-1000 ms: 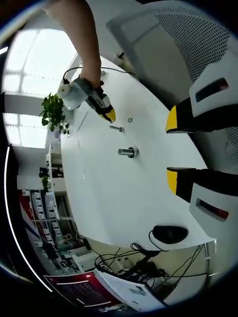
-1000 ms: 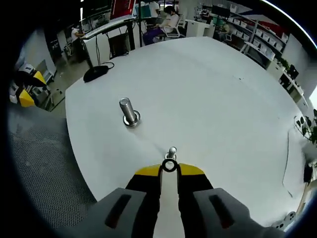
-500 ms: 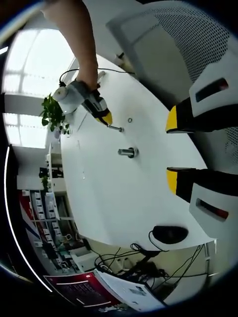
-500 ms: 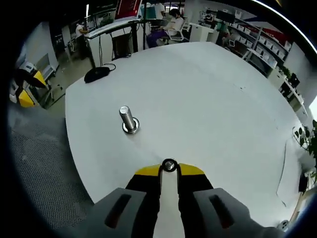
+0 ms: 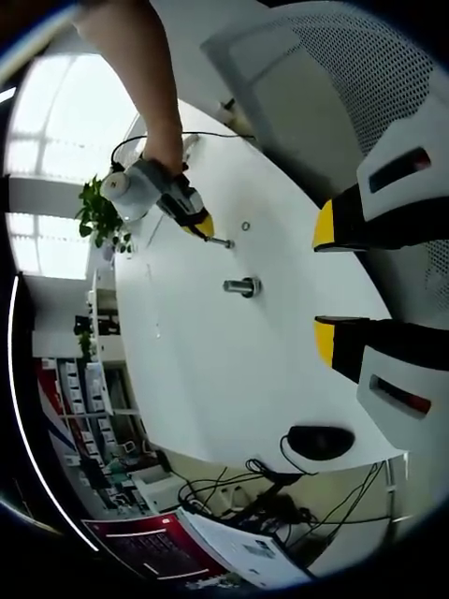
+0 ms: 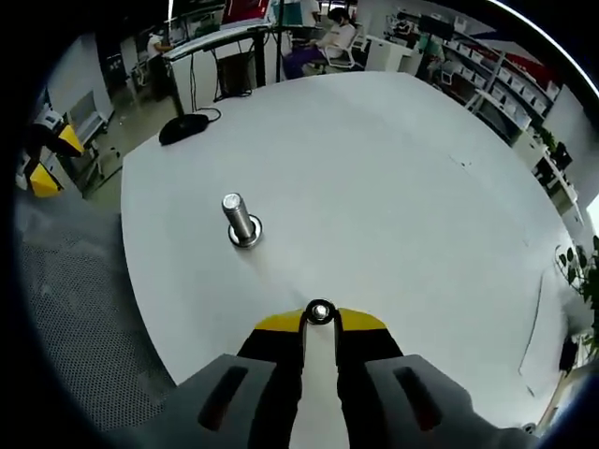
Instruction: Place the washer onto the threaded stud by aligning its center hole with the stud, sliding it down to the base, and recovering from edge contact or off-axis alignment until the washer reaches the visible bottom stop.
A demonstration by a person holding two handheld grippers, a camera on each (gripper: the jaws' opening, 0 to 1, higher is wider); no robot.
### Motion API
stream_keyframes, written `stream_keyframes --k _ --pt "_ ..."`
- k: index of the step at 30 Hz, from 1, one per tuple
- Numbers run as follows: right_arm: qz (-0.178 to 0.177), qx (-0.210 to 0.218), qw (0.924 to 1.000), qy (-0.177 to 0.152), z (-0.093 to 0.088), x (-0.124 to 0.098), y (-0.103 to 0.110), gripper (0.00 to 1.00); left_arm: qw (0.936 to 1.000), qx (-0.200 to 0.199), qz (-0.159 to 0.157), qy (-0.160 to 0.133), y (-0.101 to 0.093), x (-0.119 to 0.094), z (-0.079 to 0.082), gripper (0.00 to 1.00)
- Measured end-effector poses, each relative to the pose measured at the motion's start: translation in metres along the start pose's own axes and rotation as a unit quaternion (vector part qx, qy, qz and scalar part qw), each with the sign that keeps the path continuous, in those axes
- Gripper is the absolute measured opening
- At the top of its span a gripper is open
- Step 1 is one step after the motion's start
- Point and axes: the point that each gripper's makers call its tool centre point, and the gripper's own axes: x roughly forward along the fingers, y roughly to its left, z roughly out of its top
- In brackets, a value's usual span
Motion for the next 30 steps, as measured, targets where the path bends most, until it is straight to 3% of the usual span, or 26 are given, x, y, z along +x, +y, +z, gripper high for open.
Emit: stream_keyframes --k 16,30 --pt "0.005 -0.012 0.9996 0.025 -0.007 0.015 -0.001 0.14 1.0 -0.003 0.001 0.003 0.001 0.0 -0.001 0.25" --pt "0.018 0.006 0.9989 0.043 -0.021 0.039 0.005 0.15 0.9999 -0.007 0.002 0.007 0.002 0.001 -0.003 0.25"
